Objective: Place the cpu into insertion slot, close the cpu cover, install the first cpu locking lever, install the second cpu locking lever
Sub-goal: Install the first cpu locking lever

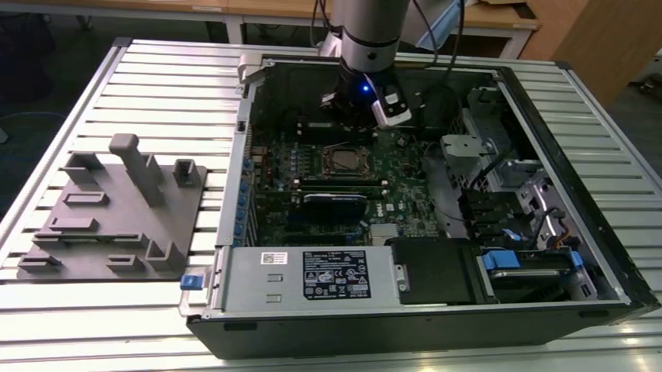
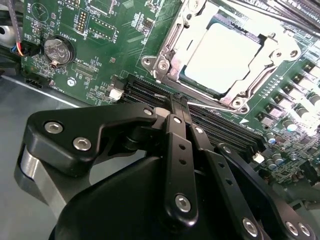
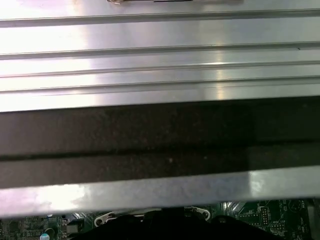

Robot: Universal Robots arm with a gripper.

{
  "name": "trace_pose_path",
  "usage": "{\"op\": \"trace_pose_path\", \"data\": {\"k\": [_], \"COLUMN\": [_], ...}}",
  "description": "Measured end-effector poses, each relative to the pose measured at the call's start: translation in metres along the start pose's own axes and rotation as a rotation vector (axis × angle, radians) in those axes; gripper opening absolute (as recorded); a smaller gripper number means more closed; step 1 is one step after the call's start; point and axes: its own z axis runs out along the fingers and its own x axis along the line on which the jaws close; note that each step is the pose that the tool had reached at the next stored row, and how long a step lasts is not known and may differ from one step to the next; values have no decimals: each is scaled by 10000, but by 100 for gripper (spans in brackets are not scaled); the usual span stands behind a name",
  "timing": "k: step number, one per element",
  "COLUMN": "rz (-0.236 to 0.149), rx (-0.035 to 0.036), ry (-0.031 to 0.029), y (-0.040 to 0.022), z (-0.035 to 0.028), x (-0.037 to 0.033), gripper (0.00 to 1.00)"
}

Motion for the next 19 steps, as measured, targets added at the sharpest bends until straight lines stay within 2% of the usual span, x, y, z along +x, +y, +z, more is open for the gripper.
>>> {"op": "trace_pose_path", "data": {"k": [10,19], "rz": [15,32], "rx": [0,-2], "ry": [-2,-5], "y": [-6,-9], "z": [58,83], "x": [-13,-13], "gripper": [10,10]}}
